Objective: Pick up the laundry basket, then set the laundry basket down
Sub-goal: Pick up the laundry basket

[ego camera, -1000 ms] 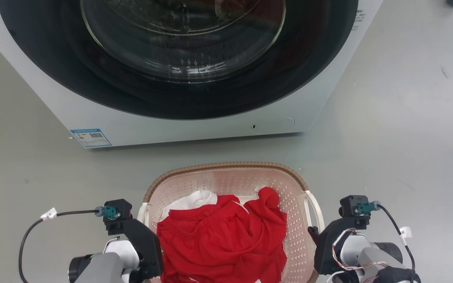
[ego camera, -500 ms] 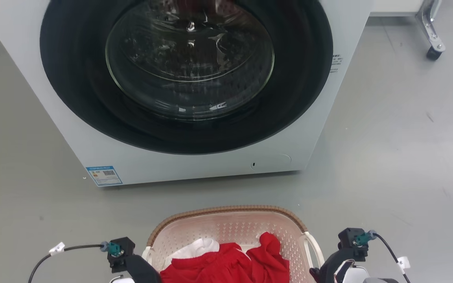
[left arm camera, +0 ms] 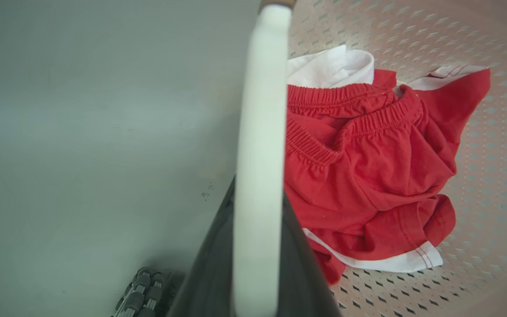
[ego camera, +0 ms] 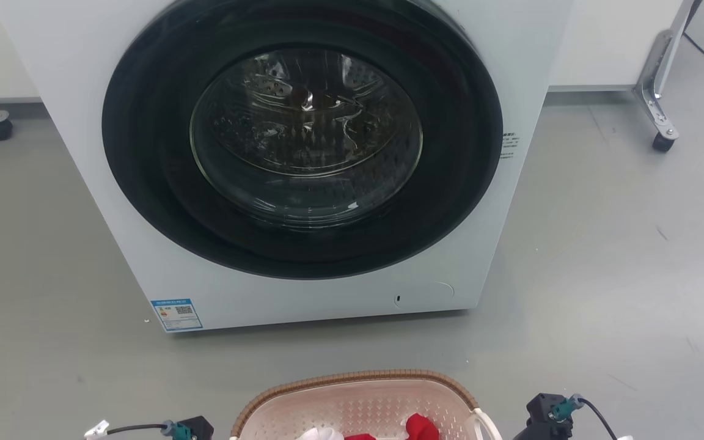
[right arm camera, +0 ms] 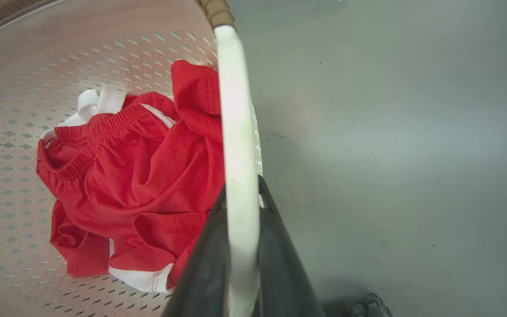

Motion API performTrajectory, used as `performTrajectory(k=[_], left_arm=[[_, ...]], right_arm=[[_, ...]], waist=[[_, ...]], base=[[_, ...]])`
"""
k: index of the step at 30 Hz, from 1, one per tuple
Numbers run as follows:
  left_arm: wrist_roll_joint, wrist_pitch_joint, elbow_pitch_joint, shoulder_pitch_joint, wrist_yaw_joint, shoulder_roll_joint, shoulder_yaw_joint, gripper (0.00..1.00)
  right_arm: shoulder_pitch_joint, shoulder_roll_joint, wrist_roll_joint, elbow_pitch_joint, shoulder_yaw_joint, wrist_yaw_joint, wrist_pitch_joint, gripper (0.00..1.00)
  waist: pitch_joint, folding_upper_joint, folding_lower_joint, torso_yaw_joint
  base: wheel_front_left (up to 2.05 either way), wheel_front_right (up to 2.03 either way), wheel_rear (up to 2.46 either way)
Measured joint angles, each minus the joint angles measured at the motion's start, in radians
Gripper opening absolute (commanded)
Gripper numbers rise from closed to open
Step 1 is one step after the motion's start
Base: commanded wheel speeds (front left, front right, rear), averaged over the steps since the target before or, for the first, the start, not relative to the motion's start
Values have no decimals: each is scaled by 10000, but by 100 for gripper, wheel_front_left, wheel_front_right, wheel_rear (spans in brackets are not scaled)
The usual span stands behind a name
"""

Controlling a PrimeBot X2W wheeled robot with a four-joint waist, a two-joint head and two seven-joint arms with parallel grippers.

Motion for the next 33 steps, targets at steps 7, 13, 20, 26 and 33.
performTrajectory(k=[7,13,20,26,33], left_arm=[[-219,163,-215,373,173,13,-282,0],[-545,259,-299,607,267,27,-408,0],[-742,334,-453,767,426,46,-616,0],[-899,341,-587,900,523,58,-771,0],[-1170,424,-644,940,602,81,-963,0]], right_arm=[[278,-4,155,21,38,0,102,0],[428,-4,234,31,63,0,259,0],[546,-10,293,44,86,0,274,0],[572,-29,343,50,117,0,349,0],[668,-36,353,54,159,0,351,0]], waist=[[-344,0,1,53],[-493,0,1,72],[-596,1,1,82],[-641,1,1,100],[-661,1,1,113]], base=[[0,0,0],[0,0,0],[0,0,0],[0,0,0],[0,0,0]])
